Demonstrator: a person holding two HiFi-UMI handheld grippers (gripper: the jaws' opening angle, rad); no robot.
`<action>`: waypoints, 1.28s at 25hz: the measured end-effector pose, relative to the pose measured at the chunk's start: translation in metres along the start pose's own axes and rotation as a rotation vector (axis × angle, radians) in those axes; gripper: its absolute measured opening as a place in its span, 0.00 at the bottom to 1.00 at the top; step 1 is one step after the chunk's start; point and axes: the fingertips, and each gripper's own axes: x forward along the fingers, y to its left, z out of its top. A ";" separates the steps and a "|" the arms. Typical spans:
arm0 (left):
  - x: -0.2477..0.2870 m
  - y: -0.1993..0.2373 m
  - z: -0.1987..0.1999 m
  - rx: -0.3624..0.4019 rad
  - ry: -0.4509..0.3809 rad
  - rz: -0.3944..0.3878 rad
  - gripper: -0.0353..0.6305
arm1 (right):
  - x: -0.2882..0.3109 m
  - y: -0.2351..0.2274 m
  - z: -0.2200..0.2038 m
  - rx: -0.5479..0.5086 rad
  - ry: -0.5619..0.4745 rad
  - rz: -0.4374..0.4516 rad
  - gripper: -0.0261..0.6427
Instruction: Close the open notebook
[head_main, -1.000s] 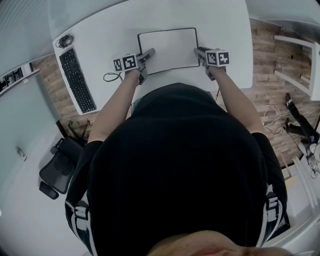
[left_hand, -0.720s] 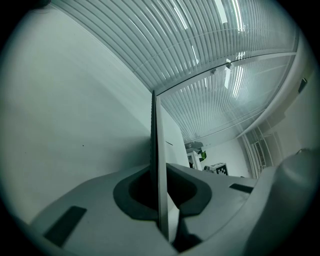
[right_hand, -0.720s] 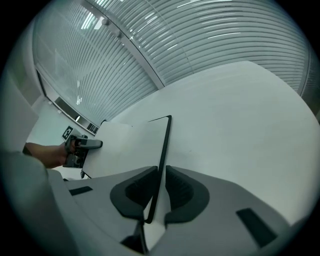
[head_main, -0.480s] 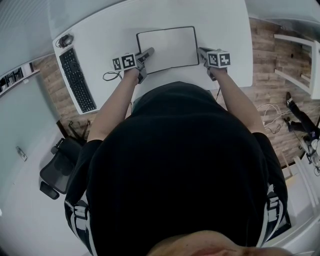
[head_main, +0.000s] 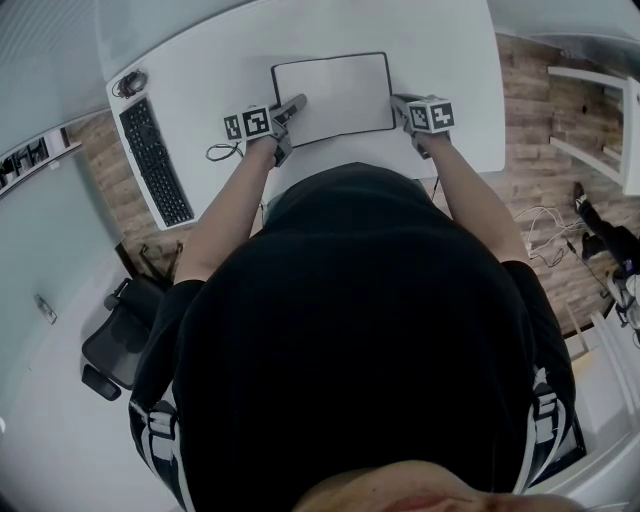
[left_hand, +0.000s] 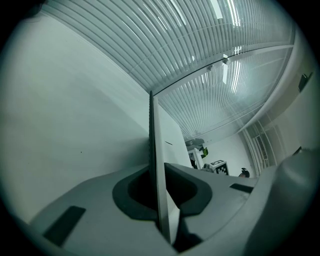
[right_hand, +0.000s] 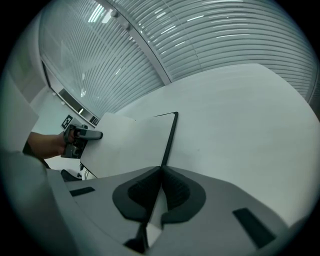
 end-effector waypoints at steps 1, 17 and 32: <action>0.000 0.000 0.000 0.012 0.002 0.005 0.14 | 0.000 0.000 0.000 -0.007 0.003 0.000 0.10; -0.025 -0.015 0.013 0.039 -0.060 -0.062 0.22 | 0.001 0.004 -0.001 -0.029 0.007 0.002 0.10; -0.020 -0.082 0.013 0.080 -0.037 -0.145 0.26 | -0.003 0.005 -0.006 0.002 -0.019 0.011 0.10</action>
